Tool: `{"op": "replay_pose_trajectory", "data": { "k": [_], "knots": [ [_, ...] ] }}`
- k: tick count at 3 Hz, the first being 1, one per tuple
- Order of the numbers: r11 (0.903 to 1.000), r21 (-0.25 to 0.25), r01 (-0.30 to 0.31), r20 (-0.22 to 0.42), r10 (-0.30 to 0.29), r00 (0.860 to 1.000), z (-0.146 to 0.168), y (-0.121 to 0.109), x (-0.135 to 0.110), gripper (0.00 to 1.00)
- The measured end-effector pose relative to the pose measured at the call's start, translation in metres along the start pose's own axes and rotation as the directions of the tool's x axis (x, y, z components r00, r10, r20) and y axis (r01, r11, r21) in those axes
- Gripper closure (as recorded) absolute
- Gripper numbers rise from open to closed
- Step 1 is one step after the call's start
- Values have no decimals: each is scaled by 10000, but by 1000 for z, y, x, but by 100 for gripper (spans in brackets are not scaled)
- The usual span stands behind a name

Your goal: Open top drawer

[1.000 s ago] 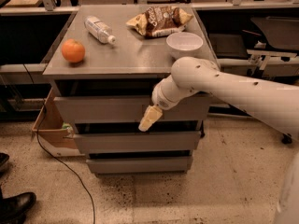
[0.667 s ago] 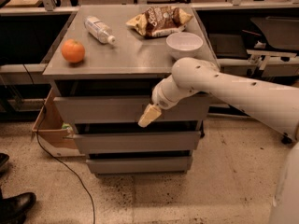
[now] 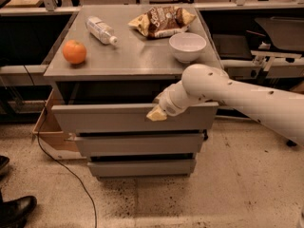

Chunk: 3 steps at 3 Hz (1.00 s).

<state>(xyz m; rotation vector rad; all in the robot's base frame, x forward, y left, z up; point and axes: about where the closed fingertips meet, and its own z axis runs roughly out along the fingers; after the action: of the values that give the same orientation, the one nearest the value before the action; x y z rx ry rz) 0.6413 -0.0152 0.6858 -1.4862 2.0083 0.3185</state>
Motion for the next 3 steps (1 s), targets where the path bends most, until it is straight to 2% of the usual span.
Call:
{"op": "replay_pose_trajectory", "data": {
  "k": [1,2,3],
  "knots": [
    [9997,172,-198,48,197,9998,-18,11,16,89],
    [9992,243,-314,27,313,9995,-30,24,24,100],
    [9992,242,-315,26,314,9995,-30,25,24,100]
  ]
}}
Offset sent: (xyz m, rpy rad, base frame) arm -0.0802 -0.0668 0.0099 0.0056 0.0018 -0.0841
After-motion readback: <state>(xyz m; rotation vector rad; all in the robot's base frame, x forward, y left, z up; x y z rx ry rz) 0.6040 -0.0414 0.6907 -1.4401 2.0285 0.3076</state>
